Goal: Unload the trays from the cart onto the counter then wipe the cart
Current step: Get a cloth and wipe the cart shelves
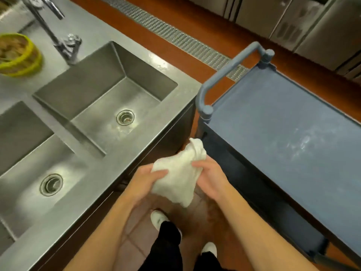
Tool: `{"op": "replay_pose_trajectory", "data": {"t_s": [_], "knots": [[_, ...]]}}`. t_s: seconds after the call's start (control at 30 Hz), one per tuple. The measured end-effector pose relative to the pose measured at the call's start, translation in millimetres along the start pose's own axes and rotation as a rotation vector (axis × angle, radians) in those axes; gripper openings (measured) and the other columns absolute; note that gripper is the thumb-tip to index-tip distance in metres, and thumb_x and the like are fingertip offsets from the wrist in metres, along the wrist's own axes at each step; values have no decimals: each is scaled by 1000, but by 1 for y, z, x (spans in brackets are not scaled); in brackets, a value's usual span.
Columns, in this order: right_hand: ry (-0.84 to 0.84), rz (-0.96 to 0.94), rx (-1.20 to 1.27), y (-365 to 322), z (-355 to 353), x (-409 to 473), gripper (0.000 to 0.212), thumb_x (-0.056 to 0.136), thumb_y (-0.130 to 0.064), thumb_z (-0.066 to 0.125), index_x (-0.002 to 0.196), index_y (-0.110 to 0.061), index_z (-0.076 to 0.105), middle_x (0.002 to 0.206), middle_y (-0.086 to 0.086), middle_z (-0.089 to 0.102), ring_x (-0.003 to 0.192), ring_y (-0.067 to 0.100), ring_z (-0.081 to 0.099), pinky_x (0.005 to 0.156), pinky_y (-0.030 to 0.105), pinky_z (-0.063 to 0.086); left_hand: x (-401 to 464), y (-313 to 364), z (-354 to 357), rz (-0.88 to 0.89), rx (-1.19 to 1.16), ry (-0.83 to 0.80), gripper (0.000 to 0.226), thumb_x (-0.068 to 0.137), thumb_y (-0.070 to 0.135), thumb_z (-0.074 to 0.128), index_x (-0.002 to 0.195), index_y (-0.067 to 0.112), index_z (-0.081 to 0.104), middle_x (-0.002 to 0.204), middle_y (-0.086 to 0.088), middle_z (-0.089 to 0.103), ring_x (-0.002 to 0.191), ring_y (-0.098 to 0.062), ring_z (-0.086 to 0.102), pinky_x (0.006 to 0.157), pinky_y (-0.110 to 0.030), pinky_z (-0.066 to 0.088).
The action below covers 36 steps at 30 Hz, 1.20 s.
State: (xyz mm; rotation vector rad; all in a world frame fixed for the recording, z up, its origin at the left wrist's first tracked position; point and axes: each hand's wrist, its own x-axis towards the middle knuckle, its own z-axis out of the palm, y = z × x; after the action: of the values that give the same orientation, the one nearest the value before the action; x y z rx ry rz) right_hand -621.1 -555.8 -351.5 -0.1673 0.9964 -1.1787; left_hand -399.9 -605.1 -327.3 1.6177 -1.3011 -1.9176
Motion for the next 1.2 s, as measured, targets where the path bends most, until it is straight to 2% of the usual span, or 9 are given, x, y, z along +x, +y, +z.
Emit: {"op": "replay_pose_trajectory", "data": {"t_s": [0.17,0.4,0.5,0.57,0.73,0.9,0.97,1.1,1.2], "knots": [[-30,-20,-232,-48,83,58,48,90,-2,73,135,2,61,134,27,64,127,45,60,110,63,44,17,61,-77,189,62,27,19,91,12,75,110,15,76,95,0,80,86,-15,75,69,-23,57],[-10,-165,-100,-108,158,144,39,99,-8,63,138,-12,61,132,14,69,123,35,65,105,54,51,68,112,-158,77,105,-140,66,69,26,94,129,25,66,121,1,76,112,-20,72,95,-41,57],[21,-159,-51,-118,168,185,43,99,-15,66,141,-15,58,134,12,68,125,34,64,109,54,49,101,117,-176,-15,190,-160,43,77,12,88,117,16,73,109,0,79,103,-19,75,91,-37,60],[52,-145,1,-128,169,217,46,98,-16,66,143,-16,57,136,12,67,128,35,62,111,56,45,125,118,-188,-36,80,-100,39,74,13,86,111,13,75,101,-2,80,94,-18,75,78,-28,59],[3,-48,154,-169,177,306,57,99,-18,63,153,-19,43,146,19,58,133,39,57,99,53,55,206,145,-226,-1,-407,93,101,32,32,100,124,3,67,119,-29,70,94,-32,72,76,-38,57],[-110,-120,178,-247,217,414,55,103,-18,55,156,-16,39,155,22,47,143,43,45,116,61,37,294,235,-258,92,-550,262,78,49,16,84,125,12,69,121,-22,70,93,-31,71,65,-38,60],[-179,-133,185,-283,233,458,56,104,-19,52,157,-13,36,157,23,44,144,44,42,120,63,28,333,274,-268,162,-577,312,65,58,12,81,121,18,71,120,-15,71,95,-31,71,73,-43,60],[-230,-108,214,-323,250,534,51,107,-22,49,155,-10,37,153,19,50,141,39,48,117,59,37,406,320,-284,220,-613,441,49,75,9,78,121,25,70,120,-8,70,101,-31,70,89,-52,56],[-50,-17,-15,-316,244,578,45,106,-22,55,149,-11,45,141,15,63,128,32,62,101,47,55,455,314,-293,101,-509,650,46,81,19,83,122,25,63,123,-7,68,103,-26,71,93,-46,59]]}}
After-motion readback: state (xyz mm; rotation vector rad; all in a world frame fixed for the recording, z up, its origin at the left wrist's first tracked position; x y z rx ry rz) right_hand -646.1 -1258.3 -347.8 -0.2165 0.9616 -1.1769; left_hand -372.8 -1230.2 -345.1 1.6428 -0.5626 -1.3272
